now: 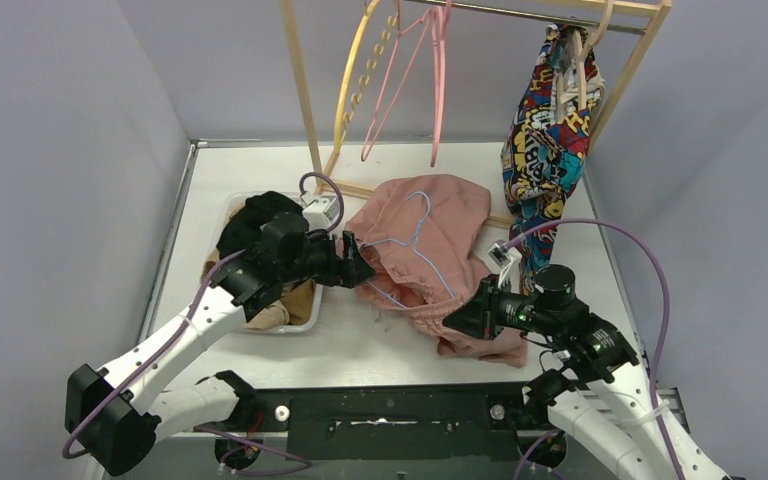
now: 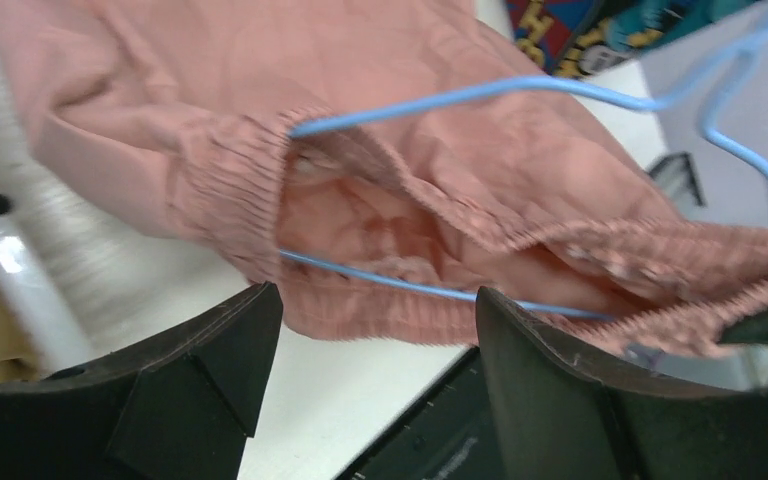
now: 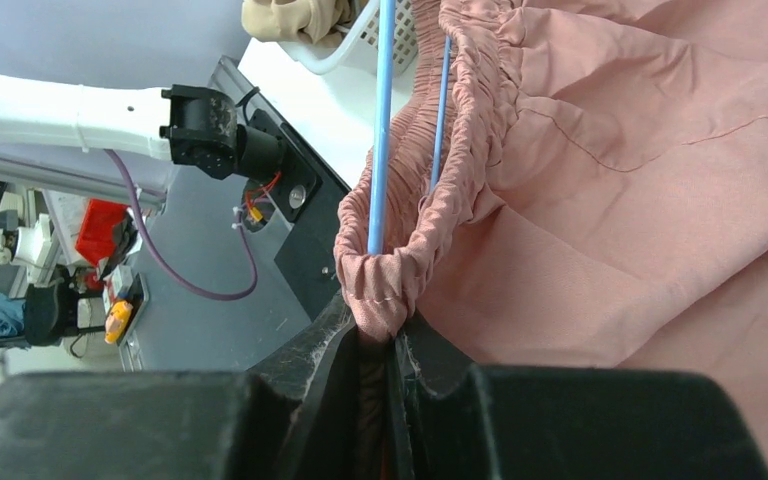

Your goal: Remove the shorts from the hanger

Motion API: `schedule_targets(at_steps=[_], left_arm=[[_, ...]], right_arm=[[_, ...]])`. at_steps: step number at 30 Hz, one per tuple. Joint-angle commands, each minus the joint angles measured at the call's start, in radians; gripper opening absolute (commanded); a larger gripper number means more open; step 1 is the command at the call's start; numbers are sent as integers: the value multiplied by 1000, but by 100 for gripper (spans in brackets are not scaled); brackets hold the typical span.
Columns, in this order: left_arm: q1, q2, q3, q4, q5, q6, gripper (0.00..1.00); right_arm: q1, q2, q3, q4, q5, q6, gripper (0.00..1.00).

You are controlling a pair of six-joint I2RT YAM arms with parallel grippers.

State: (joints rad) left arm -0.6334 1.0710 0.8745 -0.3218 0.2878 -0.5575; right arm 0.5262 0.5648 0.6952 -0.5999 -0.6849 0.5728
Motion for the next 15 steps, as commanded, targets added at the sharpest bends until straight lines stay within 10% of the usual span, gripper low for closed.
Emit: schedule_targets(at_steps=[1,10,15], left_arm=[[-13,30,86,-60,-235,62,68],[-18,152,166,-113,-358,120,55],[-17,227,232,-155,-383,167,18]], right_arm=[[10,-15,0,109,-98,-23,0],[10,-41,23,70,-104,-50,0],[10,-58,60,16,-110,-63,0]])
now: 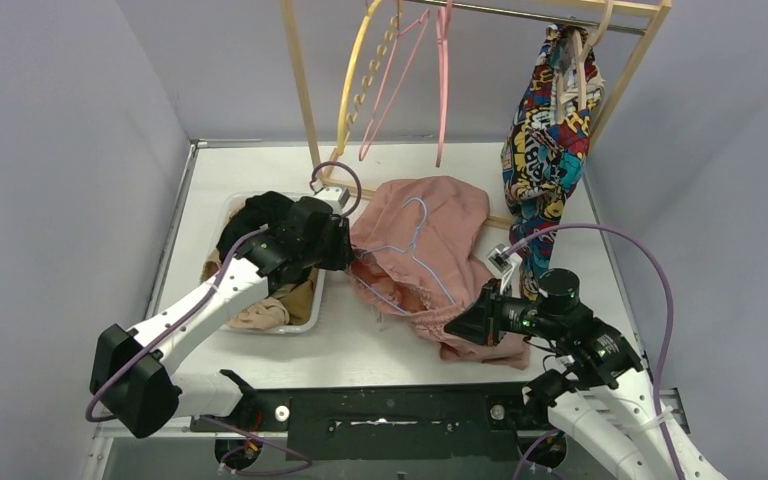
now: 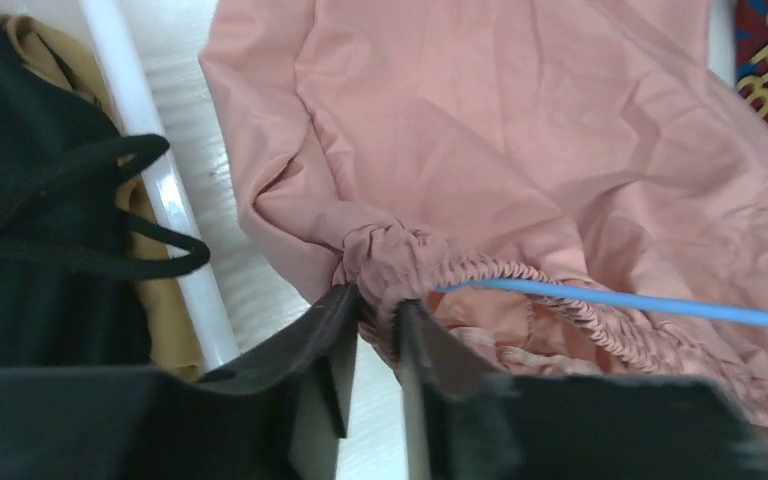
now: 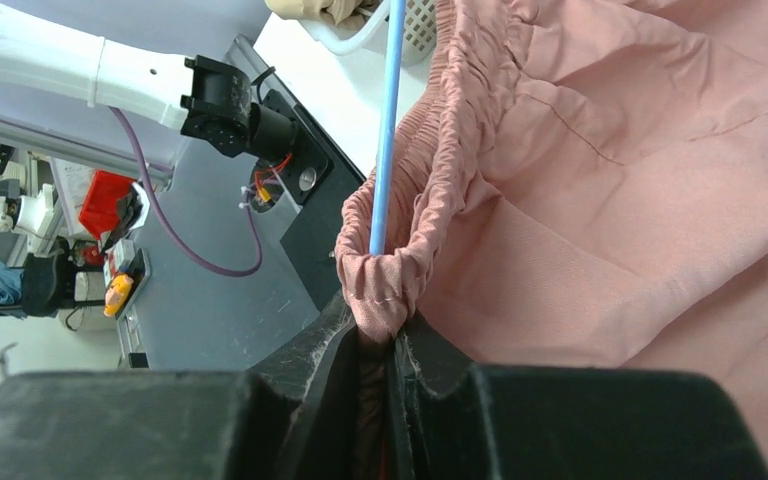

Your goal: Remove the shorts from the hanger

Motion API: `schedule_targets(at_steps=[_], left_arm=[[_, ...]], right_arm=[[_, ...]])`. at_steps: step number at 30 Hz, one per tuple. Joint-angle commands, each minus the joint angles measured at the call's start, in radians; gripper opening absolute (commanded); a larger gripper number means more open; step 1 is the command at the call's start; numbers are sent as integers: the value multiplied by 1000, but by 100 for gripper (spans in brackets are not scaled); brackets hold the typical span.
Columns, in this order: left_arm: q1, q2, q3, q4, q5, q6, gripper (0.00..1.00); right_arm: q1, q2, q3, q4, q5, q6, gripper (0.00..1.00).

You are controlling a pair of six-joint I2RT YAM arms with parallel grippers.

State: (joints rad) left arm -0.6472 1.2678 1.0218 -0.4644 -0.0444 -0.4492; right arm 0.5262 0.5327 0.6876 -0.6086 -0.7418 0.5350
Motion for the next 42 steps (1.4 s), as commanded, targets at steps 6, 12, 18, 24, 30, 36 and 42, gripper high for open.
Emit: schedule_targets(at_steps=[6,12,18,24,30,36,42], left_arm=[[38,33,114,-15,-134,124,0],[173,75,148,-27,-25,151,0],[214,103,198,-7,18,181,0],[260,136,184,2,100,160,0],[316,144,152,45,189,133,0],[323,138,117,106,298,99,0],[285,94,1,189,378,-2,0]], right_arm=[[10,-50,124,-103,0,-46,0],[9,-96,130,-133,13,-35,0],[10,-122,97,-143,-23,-66,0],[9,-164,100,-81,30,-50,0],[9,-197,72,-22,18,-34,0],[9,-152,108,-47,163,-40,0],[9,-155,63,61,310,11,0]])
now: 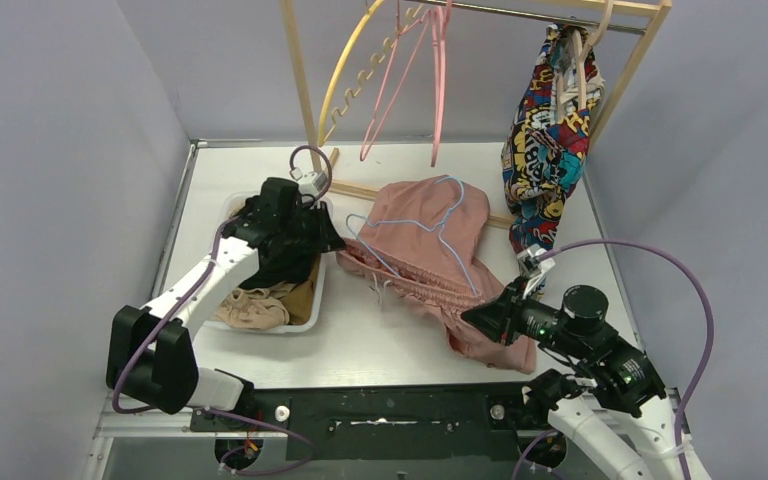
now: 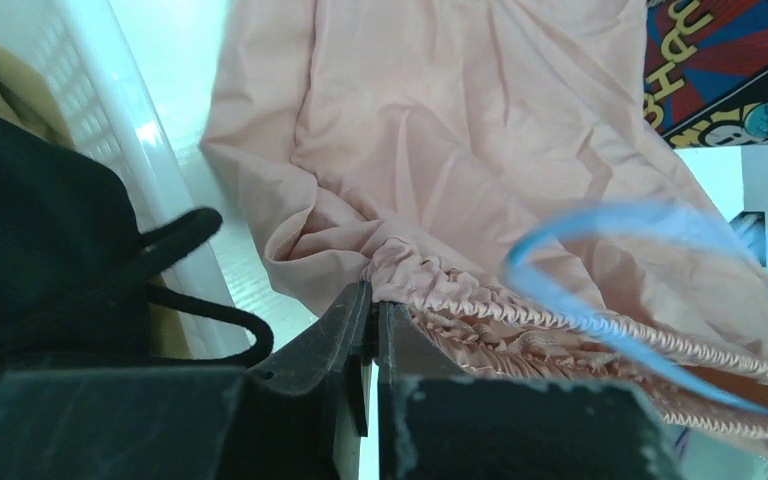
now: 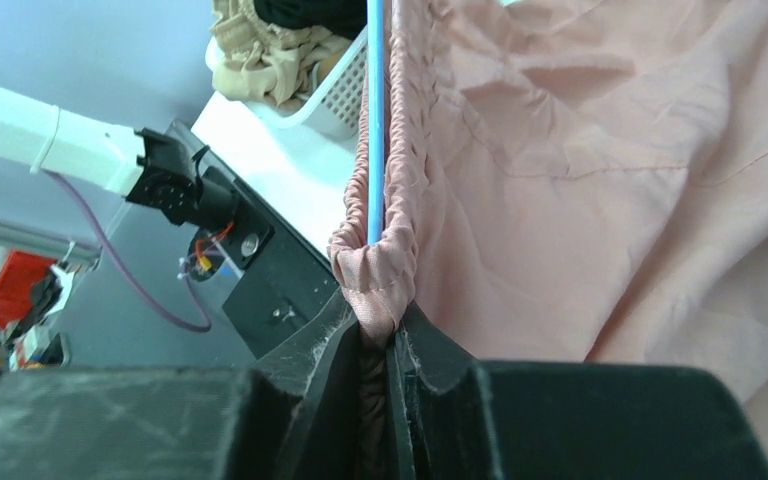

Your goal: Remove the shorts from the hanger

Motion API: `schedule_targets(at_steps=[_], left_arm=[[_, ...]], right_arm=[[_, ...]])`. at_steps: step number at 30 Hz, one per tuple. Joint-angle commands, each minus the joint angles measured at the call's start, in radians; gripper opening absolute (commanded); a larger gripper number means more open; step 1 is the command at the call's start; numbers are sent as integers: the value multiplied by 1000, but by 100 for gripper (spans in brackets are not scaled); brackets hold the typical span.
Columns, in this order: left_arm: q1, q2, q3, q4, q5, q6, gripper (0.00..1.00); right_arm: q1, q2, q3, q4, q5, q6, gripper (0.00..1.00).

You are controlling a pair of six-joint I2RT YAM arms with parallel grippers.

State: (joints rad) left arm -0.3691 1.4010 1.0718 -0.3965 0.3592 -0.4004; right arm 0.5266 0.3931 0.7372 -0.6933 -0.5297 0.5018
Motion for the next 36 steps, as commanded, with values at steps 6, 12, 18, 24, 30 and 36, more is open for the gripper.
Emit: schedule_targets(at_steps=[6,12,18,24,30,36], left_arm=[[-60,-68,-99,128,-43,-84,0],[-84,-100,-94,127,-83,-86,6],[-155,-127,-111,142,-163,-126,40],[-269,-172,-158,245,-260,-237,53],[-369,-162,-200,431,-266,-381,54],[-384,-41,-204,552,-267,-616,56]], right_arm=[[9,-8,-55,287,133,119,0],[9,92,-67,237,189,141,0],[9,166,-98,241,275,186,0],[10,216,-147,319,301,237,0],[12,208,-177,387,294,247,0],[13,185,-184,418,254,238,0]])
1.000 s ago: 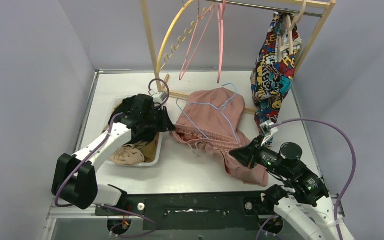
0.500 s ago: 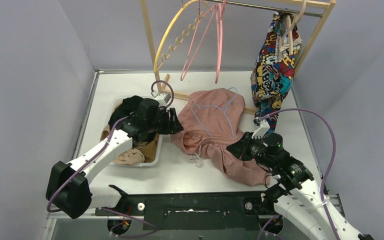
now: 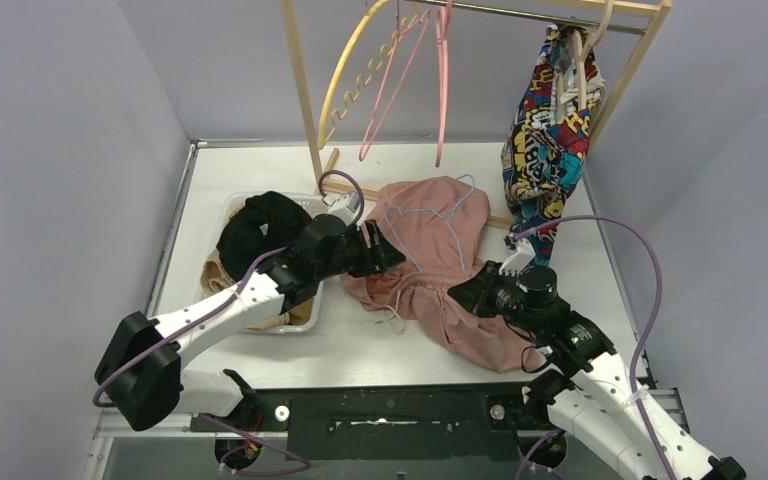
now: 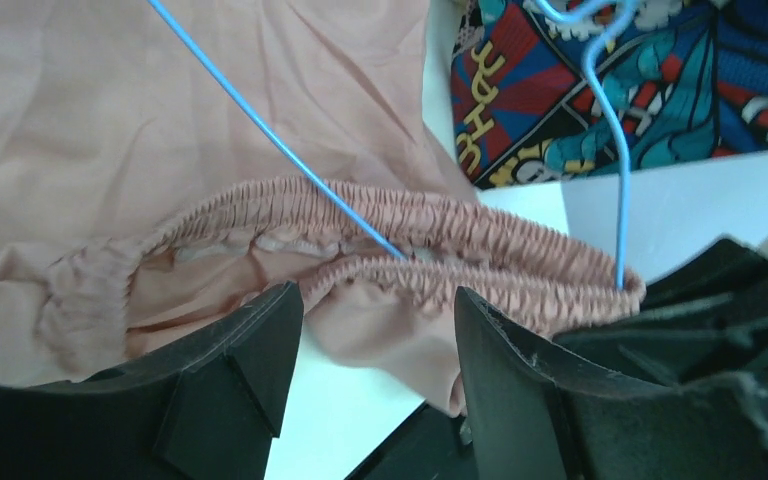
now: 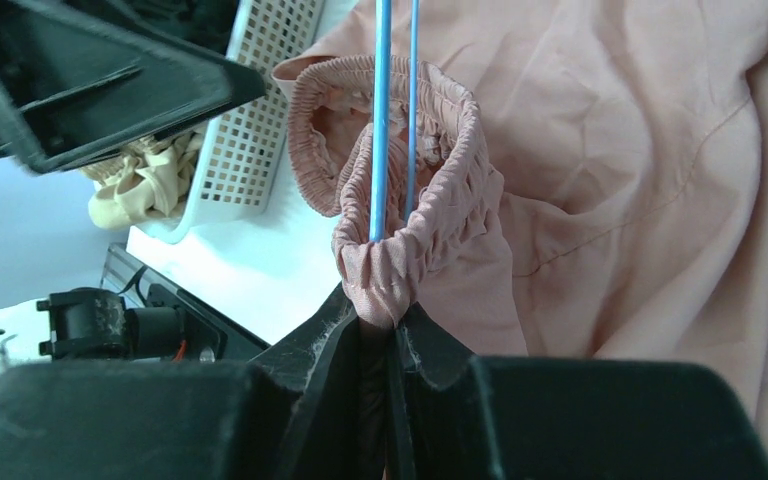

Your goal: Remove the shorts from the hanger

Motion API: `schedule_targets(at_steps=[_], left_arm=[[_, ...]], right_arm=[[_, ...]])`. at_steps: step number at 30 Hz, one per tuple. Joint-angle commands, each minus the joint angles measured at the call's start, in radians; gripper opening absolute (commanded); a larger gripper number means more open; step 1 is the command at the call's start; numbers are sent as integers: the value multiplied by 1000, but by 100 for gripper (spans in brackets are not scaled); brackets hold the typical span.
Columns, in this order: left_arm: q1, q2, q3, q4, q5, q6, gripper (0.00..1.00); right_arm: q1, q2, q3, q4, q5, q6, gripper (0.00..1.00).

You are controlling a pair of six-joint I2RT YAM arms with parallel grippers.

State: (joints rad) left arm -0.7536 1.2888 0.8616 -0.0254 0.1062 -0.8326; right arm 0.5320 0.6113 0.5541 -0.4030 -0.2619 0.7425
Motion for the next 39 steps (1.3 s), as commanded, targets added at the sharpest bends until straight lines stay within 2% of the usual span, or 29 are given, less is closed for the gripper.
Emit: schedule_targets(at_steps=[1,10,14,19,20,22,24,27,30,33,36,39], left_arm=[[1,92,7,218,-10,-204,56],[2,242,45,368,6,-323,54],[4,270,10,452,27,-385,44],[3,253,4,466,27,-377,33],[3,246,3,465,24,-372,30],[4,232,-1,467,18,-364,18],[3,228,-15,488,33,-366,0],[3,224,-40,512,50,-380,0],[4,216,-83,537,54,-414,0],[14,207,-126,594,56,-456,0],[27,193,-152,644,56,-480,0],[39,162,-176,695,42,-492,0]], right_arm=[[8,-42,-3,132,-18,-6,0],[14,-123,-26,154,-81,-8,0],[14,-146,-41,177,-91,-8,0],[14,-137,-46,171,-90,-18,1],[14,-133,-47,171,-90,-18,1],[15,-123,-51,173,-87,-18,1],[15,-110,-54,179,-88,-15,2],[15,-90,-43,168,-74,-10,13],[16,-71,-15,138,-56,-8,36],[15,-68,21,110,-49,-19,48],[15,-79,50,85,-26,-26,55],[15,-92,67,88,2,-26,58]])
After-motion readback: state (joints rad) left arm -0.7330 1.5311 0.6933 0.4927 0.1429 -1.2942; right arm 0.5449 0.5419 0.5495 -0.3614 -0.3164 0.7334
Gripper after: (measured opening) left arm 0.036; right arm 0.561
